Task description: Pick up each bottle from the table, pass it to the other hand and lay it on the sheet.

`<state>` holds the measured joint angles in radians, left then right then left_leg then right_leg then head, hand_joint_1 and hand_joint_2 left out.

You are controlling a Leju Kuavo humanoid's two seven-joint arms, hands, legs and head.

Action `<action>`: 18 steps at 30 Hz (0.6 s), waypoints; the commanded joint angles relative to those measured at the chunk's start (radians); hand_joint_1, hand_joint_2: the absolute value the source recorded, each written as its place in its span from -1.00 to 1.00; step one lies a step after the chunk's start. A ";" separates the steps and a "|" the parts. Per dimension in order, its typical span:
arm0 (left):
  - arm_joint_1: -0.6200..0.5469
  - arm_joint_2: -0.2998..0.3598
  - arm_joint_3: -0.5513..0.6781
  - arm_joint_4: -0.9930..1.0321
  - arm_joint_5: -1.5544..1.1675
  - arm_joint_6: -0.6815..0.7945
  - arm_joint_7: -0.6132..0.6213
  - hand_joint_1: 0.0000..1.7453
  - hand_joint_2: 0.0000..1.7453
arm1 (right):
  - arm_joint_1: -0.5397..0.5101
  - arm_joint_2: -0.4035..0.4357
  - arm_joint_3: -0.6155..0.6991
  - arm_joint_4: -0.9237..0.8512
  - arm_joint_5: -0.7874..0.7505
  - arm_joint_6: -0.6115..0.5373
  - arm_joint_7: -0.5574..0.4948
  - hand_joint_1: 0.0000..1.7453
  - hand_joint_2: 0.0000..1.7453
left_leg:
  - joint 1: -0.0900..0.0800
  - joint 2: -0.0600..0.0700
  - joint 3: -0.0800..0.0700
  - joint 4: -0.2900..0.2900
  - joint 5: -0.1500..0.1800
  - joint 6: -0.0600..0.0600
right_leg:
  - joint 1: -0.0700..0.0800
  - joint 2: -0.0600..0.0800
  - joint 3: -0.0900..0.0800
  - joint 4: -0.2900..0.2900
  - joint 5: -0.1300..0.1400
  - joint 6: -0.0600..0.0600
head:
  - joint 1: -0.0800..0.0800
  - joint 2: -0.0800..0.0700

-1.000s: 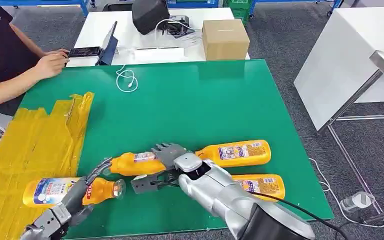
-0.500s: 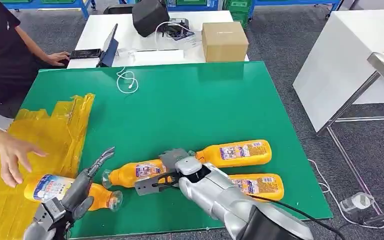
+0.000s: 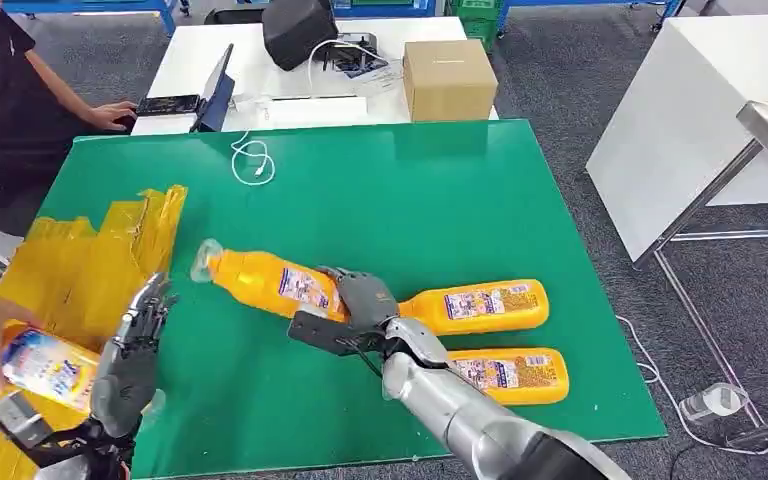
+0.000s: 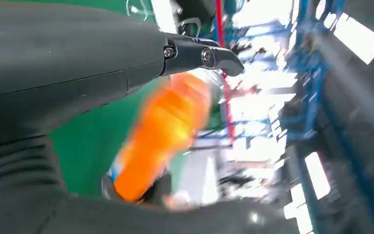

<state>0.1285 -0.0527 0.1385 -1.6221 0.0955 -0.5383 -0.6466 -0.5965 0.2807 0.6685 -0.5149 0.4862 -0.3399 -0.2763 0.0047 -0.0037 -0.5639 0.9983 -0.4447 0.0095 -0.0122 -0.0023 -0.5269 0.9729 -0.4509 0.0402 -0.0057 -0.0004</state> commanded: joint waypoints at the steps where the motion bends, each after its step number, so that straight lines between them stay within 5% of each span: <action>1: 0.041 -0.135 0.075 -0.083 0.146 -0.006 0.065 -1.00 1.00 | 0.292 -0.048 -0.295 -0.622 -0.093 0.050 -0.142 1.00 1.00 | 0.001 -0.004 -0.002 0.000 -0.001 0.000 | 0.001 -0.004 0.000 -0.001 -0.002 -0.001 | 0.000 0.000; 18: 0.067 -0.155 -0.022 -0.109 0.163 -0.015 0.112 -1.00 1.00 | 0.315 -0.005 -0.091 -0.618 0.018 0.135 -0.128 1.00 1.00 | 0.001 0.001 -0.006 0.000 -0.002 0.000 | 0.002 0.000 -0.005 -0.001 -0.001 -0.002 | 0.000 0.000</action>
<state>0.1895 -0.1904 0.1827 -1.7304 0.2750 -0.5455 -0.5528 -0.2485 0.2731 0.4551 -1.1795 0.4334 -0.2403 -0.4467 0.0049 -0.0042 -0.5722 0.9980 -0.4448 0.0094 -0.0117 -0.0037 -0.5348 0.9729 -0.4515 0.0400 -0.0057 -0.0004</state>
